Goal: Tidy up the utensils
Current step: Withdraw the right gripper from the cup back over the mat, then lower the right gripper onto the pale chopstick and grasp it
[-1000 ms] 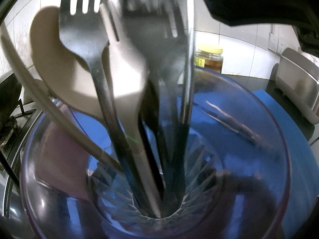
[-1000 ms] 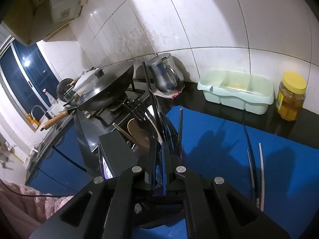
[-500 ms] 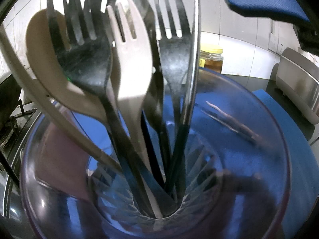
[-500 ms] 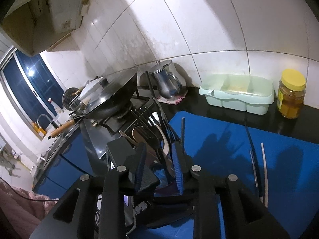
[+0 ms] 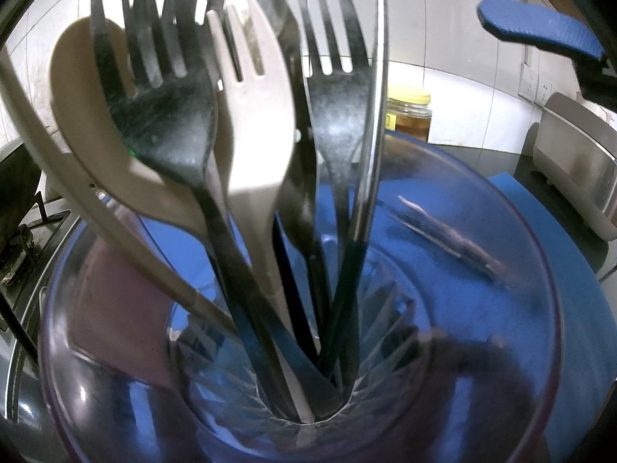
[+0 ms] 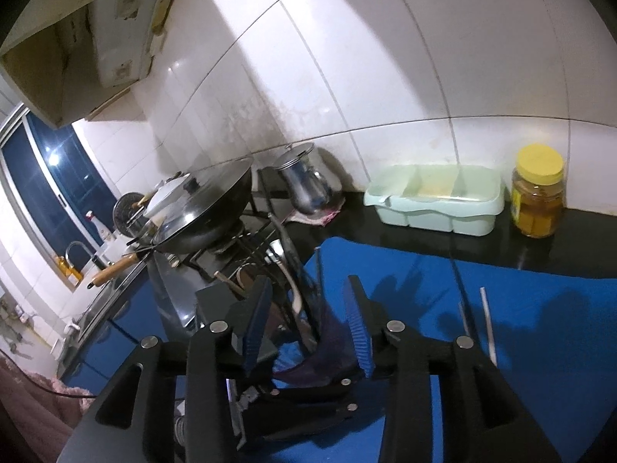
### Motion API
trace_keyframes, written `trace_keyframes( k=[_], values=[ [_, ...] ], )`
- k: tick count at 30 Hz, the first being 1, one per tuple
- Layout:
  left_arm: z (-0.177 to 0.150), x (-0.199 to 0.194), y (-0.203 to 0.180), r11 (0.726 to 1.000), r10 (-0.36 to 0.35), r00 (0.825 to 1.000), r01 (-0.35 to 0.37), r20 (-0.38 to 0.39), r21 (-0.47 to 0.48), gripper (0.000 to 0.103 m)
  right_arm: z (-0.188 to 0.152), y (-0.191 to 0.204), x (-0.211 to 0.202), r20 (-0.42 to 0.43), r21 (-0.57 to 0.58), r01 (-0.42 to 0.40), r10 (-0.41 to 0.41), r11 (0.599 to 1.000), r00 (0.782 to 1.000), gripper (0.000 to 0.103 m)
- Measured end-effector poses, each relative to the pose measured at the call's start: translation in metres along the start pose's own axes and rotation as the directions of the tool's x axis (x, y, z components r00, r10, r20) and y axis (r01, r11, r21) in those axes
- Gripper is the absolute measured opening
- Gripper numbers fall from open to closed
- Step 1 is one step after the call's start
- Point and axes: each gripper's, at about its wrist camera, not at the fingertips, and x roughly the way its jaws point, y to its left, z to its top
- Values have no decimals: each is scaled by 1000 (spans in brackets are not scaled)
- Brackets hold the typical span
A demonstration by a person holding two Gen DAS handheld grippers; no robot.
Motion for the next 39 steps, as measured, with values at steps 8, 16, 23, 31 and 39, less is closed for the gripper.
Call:
trace_keyframes(
  k=[8,16,23,31,39],
  values=[
    [0,0,0,1000,0,1000,0,0,0,80,-1,-28,-14,21,37,109,-110,993,994,43],
    [0,0,0,1000,0,1000,0,0,0,80,-11,-71,-28,8,132,229,-232,965,973,44],
    [0,0,0,1000,0,1000,0,0,0,80,-30,-105,-16,-128,170,344,-326,923,937,44],
    [0,0,0,1000,0,1000,0,0,0,80,-46,-125,11,-276,136,407,-360,903,891,44],
    [0,0,0,1000,0,1000,0,0,0,80,-49,-138,34,-356,96,424,-367,901,860,44]
  ],
)
